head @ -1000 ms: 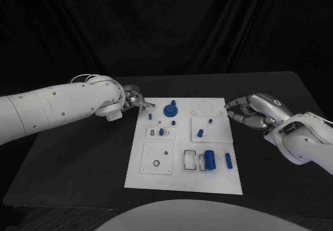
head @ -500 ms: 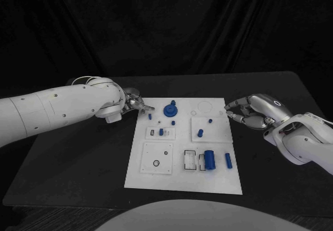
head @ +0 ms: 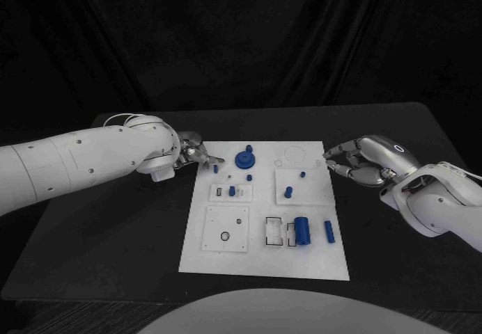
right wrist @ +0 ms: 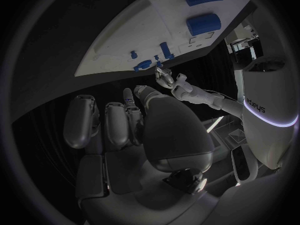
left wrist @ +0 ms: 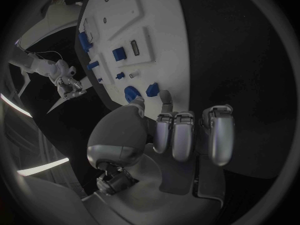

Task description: Assemble the parts on the task board

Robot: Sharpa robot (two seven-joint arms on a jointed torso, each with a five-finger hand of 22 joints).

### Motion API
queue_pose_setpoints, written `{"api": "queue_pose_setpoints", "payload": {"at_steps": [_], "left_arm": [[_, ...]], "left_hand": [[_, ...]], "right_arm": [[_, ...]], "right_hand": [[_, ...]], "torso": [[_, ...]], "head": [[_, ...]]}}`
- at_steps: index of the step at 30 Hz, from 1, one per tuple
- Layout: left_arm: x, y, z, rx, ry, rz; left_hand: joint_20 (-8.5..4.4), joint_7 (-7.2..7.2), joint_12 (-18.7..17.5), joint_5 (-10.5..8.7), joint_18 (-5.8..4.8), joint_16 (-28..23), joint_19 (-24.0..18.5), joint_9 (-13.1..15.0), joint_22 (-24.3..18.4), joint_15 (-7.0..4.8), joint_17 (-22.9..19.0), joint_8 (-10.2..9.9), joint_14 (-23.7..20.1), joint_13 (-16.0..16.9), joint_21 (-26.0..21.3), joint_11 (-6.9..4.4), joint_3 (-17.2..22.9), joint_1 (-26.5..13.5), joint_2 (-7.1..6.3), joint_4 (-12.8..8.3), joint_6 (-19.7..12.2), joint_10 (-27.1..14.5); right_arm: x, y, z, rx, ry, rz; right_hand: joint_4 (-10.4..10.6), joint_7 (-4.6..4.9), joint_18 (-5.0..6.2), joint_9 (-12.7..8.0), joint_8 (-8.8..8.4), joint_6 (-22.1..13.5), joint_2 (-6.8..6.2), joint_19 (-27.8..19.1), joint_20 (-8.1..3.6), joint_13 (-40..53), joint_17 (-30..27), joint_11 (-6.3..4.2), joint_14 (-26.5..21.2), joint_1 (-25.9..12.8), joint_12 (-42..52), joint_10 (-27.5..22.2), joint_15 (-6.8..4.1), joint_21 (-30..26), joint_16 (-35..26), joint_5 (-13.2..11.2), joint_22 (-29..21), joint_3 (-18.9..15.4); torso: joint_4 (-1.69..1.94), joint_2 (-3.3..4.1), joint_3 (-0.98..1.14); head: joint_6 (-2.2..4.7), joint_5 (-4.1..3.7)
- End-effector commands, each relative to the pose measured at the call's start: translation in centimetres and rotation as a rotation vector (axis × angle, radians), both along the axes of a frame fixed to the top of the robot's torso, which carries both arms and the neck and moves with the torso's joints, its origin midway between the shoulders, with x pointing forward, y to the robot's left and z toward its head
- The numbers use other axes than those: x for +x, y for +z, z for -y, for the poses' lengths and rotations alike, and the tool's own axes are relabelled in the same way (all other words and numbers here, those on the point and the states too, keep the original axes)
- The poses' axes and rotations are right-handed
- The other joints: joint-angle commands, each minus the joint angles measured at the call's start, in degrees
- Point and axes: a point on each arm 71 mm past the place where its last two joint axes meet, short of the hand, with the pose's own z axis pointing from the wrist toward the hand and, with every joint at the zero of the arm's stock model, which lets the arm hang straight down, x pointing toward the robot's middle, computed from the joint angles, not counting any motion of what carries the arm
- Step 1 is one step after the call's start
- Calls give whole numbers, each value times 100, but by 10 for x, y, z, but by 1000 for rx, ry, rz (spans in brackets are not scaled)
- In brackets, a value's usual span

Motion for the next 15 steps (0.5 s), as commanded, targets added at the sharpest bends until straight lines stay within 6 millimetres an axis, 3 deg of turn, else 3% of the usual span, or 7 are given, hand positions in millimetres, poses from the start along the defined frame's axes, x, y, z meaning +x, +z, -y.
{"api": "queue_pose_setpoints", "payload": {"at_steps": [1, 11, 15], "left_arm": [[-2, -1, 3, 2, -18, -21], [-2, -3, 3, 6, -21, -30], [-2, -3, 4, 6, -24, -32]], "left_hand": [[41, 8, 20, -10, 20, -5, -9, -29, 988, 31, 1509, -51, 605, 1509, -23, 39, -29, -10, 44, 8, 3, 598], [56, 17, 20, 118, 29, -5, -35, -113, 980, 44, 1509, -187, 605, 1509, -59, 50, -16, 220, 122, -94, 40, 598], [61, 17, 20, 306, 34, -5, -48, -144, 978, 46, 1509, -259, 605, 1509, -81, 51, 21, 378, 165, -197, 66, 598]], "right_arm": [[-1, -1, 0, -2, 6, -8], [0, -2, -1, -2, 8, -9], [0, -2, -1, -3, 6, -11]], "right_hand": [[-32, 12, 74, -5, 21, 40, -18, 100, 17, -25, -5, 7, 171, 42, -18, 26, 7, -22, -39, 29, 909, 4], [-50, 18, 80, -7, 16, 37, -23, 93, 16, -77, -40, 12, 165, 52, -61, 2, 8, -55, -61, 51, 901, 14], [-50, 18, 80, -7, 16, 37, -23, 93, 16, -77, -40, 12, 165, 52, -61, 2, 8, -55, -61, 51, 901, 14]], "torso": [[1, -2, 1], [-1, -1, 1], [-2, -2, 0]], "head": [[-1, -15], [-1, -12], [-1, -18]]}}
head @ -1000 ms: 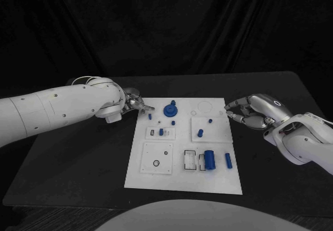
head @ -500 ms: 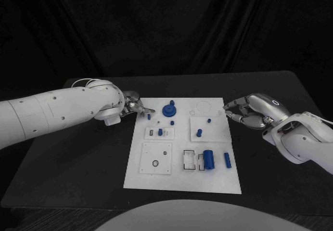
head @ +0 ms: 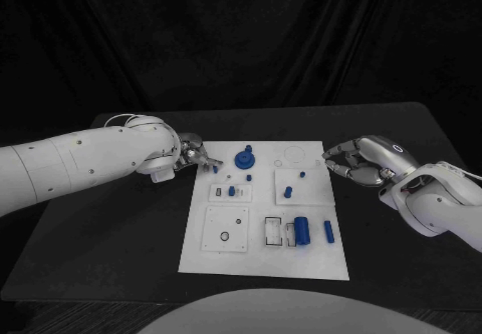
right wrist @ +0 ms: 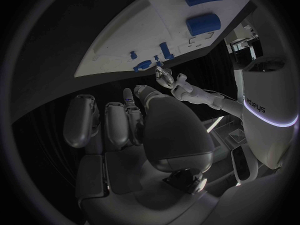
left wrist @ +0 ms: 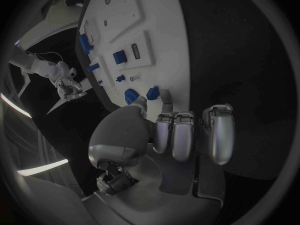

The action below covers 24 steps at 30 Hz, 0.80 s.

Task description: Assemble the parts on the task board

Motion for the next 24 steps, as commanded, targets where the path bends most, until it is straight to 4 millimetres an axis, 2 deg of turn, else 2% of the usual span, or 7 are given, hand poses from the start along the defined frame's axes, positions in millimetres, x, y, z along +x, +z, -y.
{"api": "queue_pose_setpoints", "payload": {"at_steps": [1, 16, 17, 19, 23, 24], "left_arm": [[-1, -1, 3, -2, -15, -13], [-1, -1, 8, -15, -27, -4], [0, -1, 9, -16, -28, -3], [0, -1, 9, -20, -29, 1], [0, -1, 10, -25, -30, 6], [0, -1, 10, -26, -31, 7]], "left_hand": [[21, -4, 20, 106, 35, -5, -8, -13, 979, 47, 1509, -52, 605, 1509, -32, 51, 7, 92, 0, -67, 50, 598], [16, -20, 20, 547, 39, -5, -15, -33, 988, 39, 1509, -152, 605, 1509, -57, 39, 107, 357, 40, -289, 85, 598], [13, -27, 20, 638, 39, -5, -14, -34, 991, 35, 1509, -166, 605, 1509, -60, 34, 137, 411, 45, -337, 89, 598], [12, -30, 20, 681, 40, -5, -15, -35, 991, 33, 1509, -173, 605, 1509, -63, 31, 151, 431, 49, -356, 91, 598], [0, -48, 20, 956, 39, -5, -12, -41, 1000, 20, 1509, -213, 605, 1509, -67, 15, 240, 545, 48, -466, 102, 598], [0, -48, 20, 956, 39, -5, -12, -41, 1000, 20, 1509, -213, 605, 1509, -67, 15, 240, 545, 48, -466, 102, 598]], "right_arm": [[-1, -2, 0, -3, 4, -9], [0, -2, -1, -7, 1, -17], [0, -3, 0, -7, 0, -17], [0, -3, 0, -8, -1, -18], [0, -3, 0, -9, -1, -20], [0, -3, 0, -9, 0, -20]], "right_hand": [[-46, 21, 82, -9, 13, 34, -23, 90, 17, -31, -20, 13, 162, 53, -31, -6, 9, -28, -47, 35, 899, 8], [-90, 28, 87, -15, 0, 22, -21, 81, 19, -75, -60, 20, 152, 81, -74, -31, 15, -65, -76, 60, 890, 40], [-96, 29, 87, -16, -1, 22, -21, 80, 19, -76, -65, 21, 151, 84, -76, -31, 15, -67, -80, 63, 889, 43], [-101, 29, 88, -16, -2, 22, -21, 79, 20, -77, -71, 21, 149, 88, -77, -32, 15, -70, -84, 67, 889, 47], [-121, 31, 90, -17, -4, 23, -18, 76, 21, -97, -87, 22, 146, 101, -95, -42, 16, -84, -95, 80, 885, 62], [-121, 31, 90, -17, -4, 23, -18, 76, 21, -97, -87, 22, 146, 101, -95, -42, 16, -84, -95, 80, 885, 62]], "torso": [[-2, 1, 0], [-3, 0, 2], [-2, 1, 1], [-1, 2, 2], [-1, 1, 2], [-2, 1, 2]], "head": [[-1, -4], [-1, -7], [-1, -8], [-1, -6], [-1, -5], [-1, -5]]}}
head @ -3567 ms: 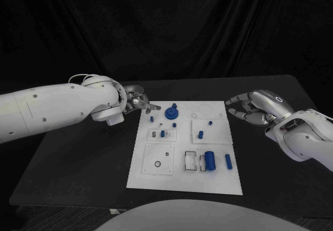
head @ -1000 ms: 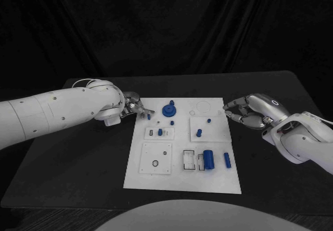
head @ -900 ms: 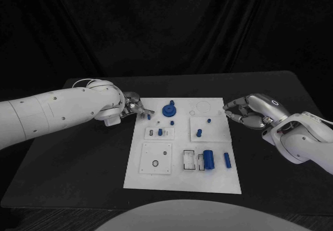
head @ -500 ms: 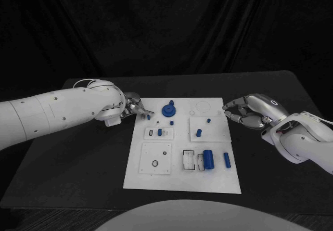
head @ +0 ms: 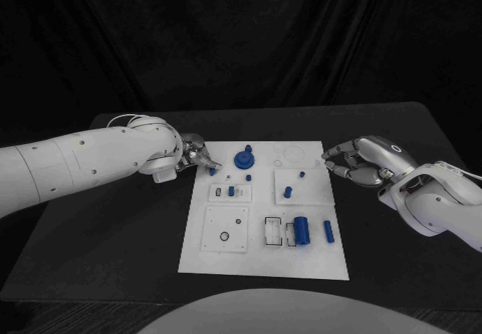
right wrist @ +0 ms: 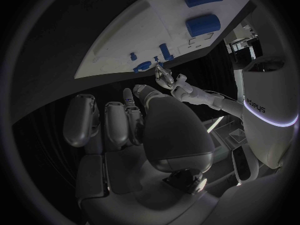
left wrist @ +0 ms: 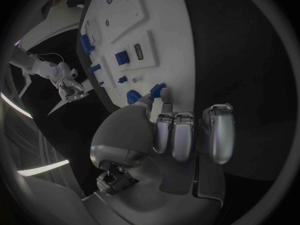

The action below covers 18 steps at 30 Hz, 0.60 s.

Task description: Assemble the parts on the task board

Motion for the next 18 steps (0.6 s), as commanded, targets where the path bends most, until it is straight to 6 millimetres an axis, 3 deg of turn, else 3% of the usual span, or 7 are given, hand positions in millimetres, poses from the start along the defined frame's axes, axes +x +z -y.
{"api": "queue_pose_setpoints", "payload": {"at_steps": [1, 8, 12, 18], "left_arm": [[0, 0, 4, -21, -16, 8], [0, 0, 5, -27, -19, 14], [0, 0, 4, -29, -19, 16], [0, 1, 4, -37, -19, 24]], "left_hand": [[-2, -10, 20, 91, 39, -5, -11, -8, 1002, 18, 1509, -44, 605, 1509, -25, 13, 21, 79, -21, -62, 21, 598], [-18, -25, 20, 216, 34, -5, 7, -39, 1022, 1, 1509, -125, 605, 1509, -17, -4, 239, 244, -36, -225, 6, 598], [-26, -33, 20, 436, 36, -5, 7, -70, 1029, -4, 1509, -183, 605, 1509, -28, -11, 453, 301, -86, -321, 14, 598], [-30, -33, 20, 478, 35, -5, 8, -90, 1035, -9, 1509, -225, 605, 1509, -34, -15, 647, 320, -140, -390, 15, 598]], "right_arm": [[0, -2, 0, -5, -2, -12], [0, -2, -1, -5, -1, -12], [0, -2, 0, -6, -3, -12], [0, -2, 1, -8, -7, -15]], "right_hand": [[-33, 31, 90, -5, -4, 23, 6, 76, 21, -83, -6, 10, 146, 76, -37, -29, 16, -18, -24, 33, 886, 7], [-44, 32, 93, -6, -6, 23, 7, 72, 21, -104, -17, 11, 144, 83, -55, -39, 17, -35, -31, 40, 882, 15], [-55, 34, 95, -7, -7, 24, 9, 69, 22, -114, -37, 12, 140, 89, -65, -44, 17, -46, -45, 48, 879, 24], [-59, 35, 98, -7, -7, 25, 10, 65, 22, -127, -47, 13, 138, 92, -76, -50, 18, -63, -52, 52, 874, 27]], "torso": [[0, 2, 1], [3, 2, -1], [3, 0, -1], [5, 0, -3]], "head": [[-1, 1], [-1, 0], [-1, 17], [-1, 50]]}}
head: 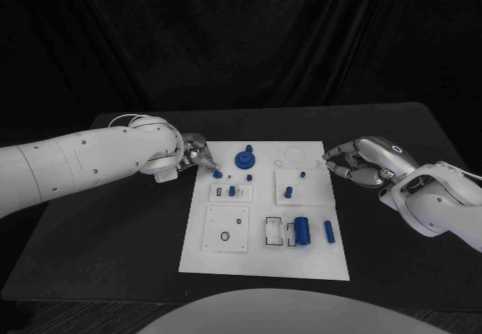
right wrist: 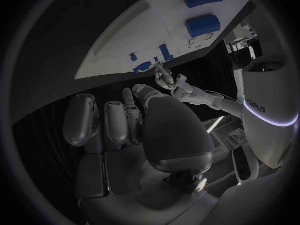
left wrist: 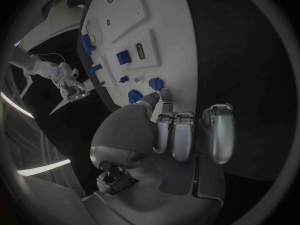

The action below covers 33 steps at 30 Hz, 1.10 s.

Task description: Assemble the parts on the task board

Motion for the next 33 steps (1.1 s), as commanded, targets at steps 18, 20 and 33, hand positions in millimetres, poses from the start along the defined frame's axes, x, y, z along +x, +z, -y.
{"api": "queue_pose_setpoints", "payload": {"at_steps": [18, 20, 33], "left_arm": [[-12, 30, 5, -183, -173, 360], [-15, 35, 7, -186, -266, 426], [-26, 31, -4, 58, -595, 543]], "left_hand": [[-18, 28, 20, -931, 34, -5, 11, 47, 1069, 15, 1509, -114, 605, 1509, -62, 32, 357, 421, -247, -228, -189, 598], [60, 140, 20, -1136, 29, -5, -9, -519, 1088, 89, 1509, -525, 605, 1509, -76, 139, 485, 739, -350, -317, -174, 598], [218, 377, -79, -1578, -16, -5, 82, -3768, 1245, 244, 1509, -1539, 605, 1416, 55, 294, 542, 1328, -806, -275, -1123, 487]], "right_arm": [[0, -2, 2, -5, -11, -11], [0, -2, 2, -5, -13, -12], [0, -3, 2, -7, -13, -15]], "right_hand": [[-31, 20, 99, -8, -9, 5, 1, 63, 23, -143, -16, 8, 135, 32, -47, -47, 19, -39, -26, 28, 873, 0], [-31, 20, 98, -9, -10, 4, -2, 64, 23, -138, -15, 8, 135, 28, -44, -45, 19, -36, -25, 26, 874, -1], [-31, 21, 97, -10, -12, 2, -9, 65, 24, -133, -2, 10, 138, 20, -41, -42, 20, -32, -18, 18, 875, -4]], "torso": [[0, -2, -4], [-5, -6, -2], [2, 1, 5]], "head": [[-1, 76], [-1, 88], [-1, 109]]}}
